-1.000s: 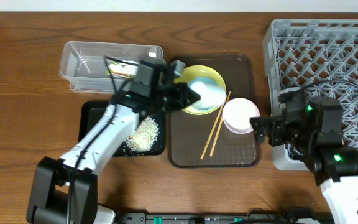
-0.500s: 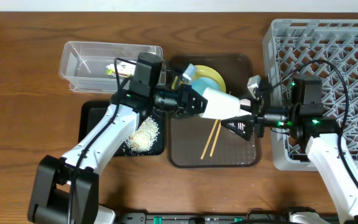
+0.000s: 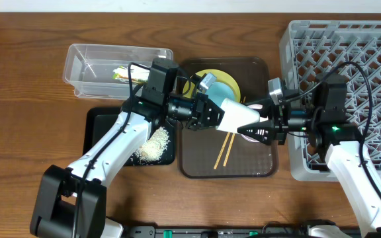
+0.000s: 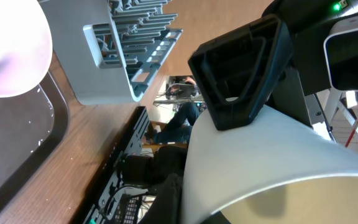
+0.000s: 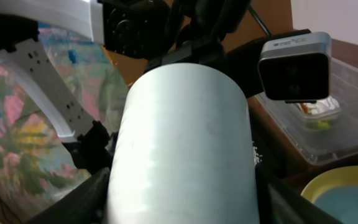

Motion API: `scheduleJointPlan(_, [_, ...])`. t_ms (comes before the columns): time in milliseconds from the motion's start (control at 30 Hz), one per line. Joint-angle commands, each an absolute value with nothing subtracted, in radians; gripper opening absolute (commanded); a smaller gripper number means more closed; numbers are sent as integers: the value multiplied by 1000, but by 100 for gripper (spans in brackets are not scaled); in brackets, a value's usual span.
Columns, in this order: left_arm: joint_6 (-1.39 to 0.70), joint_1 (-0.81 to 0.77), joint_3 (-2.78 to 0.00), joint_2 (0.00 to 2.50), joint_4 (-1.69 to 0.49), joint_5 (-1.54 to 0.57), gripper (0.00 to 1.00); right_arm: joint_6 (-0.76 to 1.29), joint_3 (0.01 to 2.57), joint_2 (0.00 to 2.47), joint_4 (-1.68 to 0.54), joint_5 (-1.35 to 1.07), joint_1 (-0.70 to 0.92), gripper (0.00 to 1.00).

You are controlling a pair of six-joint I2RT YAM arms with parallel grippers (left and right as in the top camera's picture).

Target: Sort waste into correct bins and load items into the dishwasher rack

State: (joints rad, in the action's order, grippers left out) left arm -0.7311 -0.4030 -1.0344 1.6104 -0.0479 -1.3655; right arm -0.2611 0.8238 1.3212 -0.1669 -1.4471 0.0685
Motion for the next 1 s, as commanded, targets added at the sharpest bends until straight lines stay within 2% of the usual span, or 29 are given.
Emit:
scheduleJointPlan(0, [-738,-403,-1045,1618,-46,-1370,12,-273,838,1320,-168,-1510,76,56])
scheduleJointPlan(33, [-737,-403,-1045,1618,-47,-1351,17,-273,838,1320,-170,-1488,76,55])
scheduleJointPlan(67, [-728,-403,-1045,1618,-46,-1336,28,-273,838,1320,-173,-1470,76,54])
scheduleJointPlan(100, [-706,-403,-1045,1618,-47,-1312,33,-264,838,1320,-176,-1440,76,55])
scheduleJointPlan(200, [-643,-402,-1045,1618,-64,-1205,40,-216,838,1320,-196,-1290,76,56])
scheduleJointPlan(267, [-609,-402,-1045,1618,-115,-1085,45,-174,838,1320,-223,-1153,76,52])
scheduleJointPlan(400, [-503,-374,-1045,1613,-255,-871,45,-109,838,1319,-262,-944,70,47])
scheduleJointPlan(533, [-368,-313,-1046,1569,-377,-851,32,-97,872,1289,-387,-817,29,42])
scheduleJointPlan(567, [-348,-298,-1046,1552,-413,-825,31,-97,893,1275,-439,-780,14,38])
scheduleJointPlan(733, [-259,-241,-1046,1437,-630,-471,31,-81,1052,1236,-703,-484,-69,20])
scheduleJointPlan(867, [-259,-216,-1046,1341,-741,-154,32,-72,1178,1236,-882,-267,-122,15])
scheduleJointPlan(933, [-259,-205,-1046,1301,-773,-78,33,-44,1216,1236,-942,-163,-148,10])
scheduleJointPlan(967, [-259,-200,-1046,1284,-783,-64,36,-30,1228,1237,-966,-112,-160,8])
